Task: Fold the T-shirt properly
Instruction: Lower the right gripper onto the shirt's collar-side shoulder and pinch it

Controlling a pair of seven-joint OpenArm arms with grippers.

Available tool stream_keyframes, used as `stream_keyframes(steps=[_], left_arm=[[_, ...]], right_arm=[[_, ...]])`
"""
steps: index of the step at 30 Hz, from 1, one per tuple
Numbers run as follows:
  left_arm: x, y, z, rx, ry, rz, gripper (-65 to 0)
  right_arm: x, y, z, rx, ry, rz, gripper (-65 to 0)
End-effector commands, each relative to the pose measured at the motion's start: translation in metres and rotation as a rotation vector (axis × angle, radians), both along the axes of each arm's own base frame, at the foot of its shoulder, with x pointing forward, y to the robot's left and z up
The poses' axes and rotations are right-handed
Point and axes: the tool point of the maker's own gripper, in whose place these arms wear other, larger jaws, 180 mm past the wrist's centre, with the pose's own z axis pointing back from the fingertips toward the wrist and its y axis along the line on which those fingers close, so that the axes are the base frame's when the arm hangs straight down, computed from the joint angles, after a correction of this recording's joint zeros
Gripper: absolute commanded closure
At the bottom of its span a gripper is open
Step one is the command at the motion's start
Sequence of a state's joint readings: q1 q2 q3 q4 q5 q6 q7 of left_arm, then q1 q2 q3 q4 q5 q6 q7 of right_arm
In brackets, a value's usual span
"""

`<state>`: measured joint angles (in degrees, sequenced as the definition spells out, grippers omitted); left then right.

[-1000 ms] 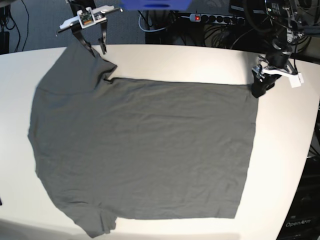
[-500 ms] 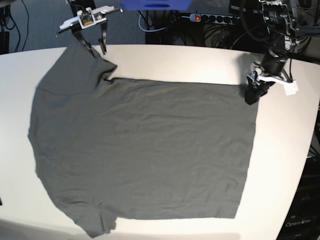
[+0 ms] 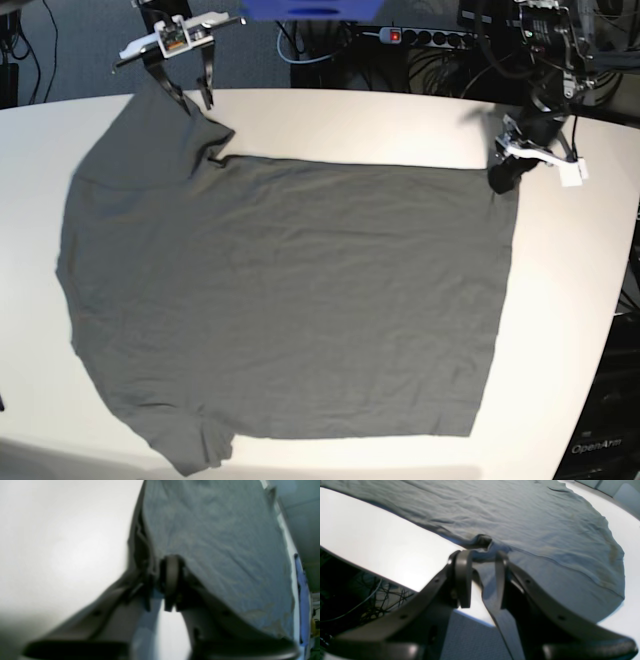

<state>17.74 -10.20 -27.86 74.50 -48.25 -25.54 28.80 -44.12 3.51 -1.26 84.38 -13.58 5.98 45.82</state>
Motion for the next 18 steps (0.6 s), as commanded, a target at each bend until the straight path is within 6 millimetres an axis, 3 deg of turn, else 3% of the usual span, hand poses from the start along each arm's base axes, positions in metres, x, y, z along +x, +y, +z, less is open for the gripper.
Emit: stream_keyframes(steps=[1,10,18], left_arm=[[-0.025,-0.004,-0.025,-0.014,0.138,-0.012,-1.6],[-0.025,-0.003,-0.025,-0.009,0.139,-0.013,-2.2],[-0.026,-0.002,-0.025,-0.008,0.141,-0.013,-2.2]], right_arm=[[0.000,-0.001,0.008,0.004,-0.031,0.003,-17.0],[-0.006,0.000,0.008,0.003,-0.023,0.008,-17.0],[-0.014,0.017,-0.002,-0.091,0.005,0.121,-17.0]])
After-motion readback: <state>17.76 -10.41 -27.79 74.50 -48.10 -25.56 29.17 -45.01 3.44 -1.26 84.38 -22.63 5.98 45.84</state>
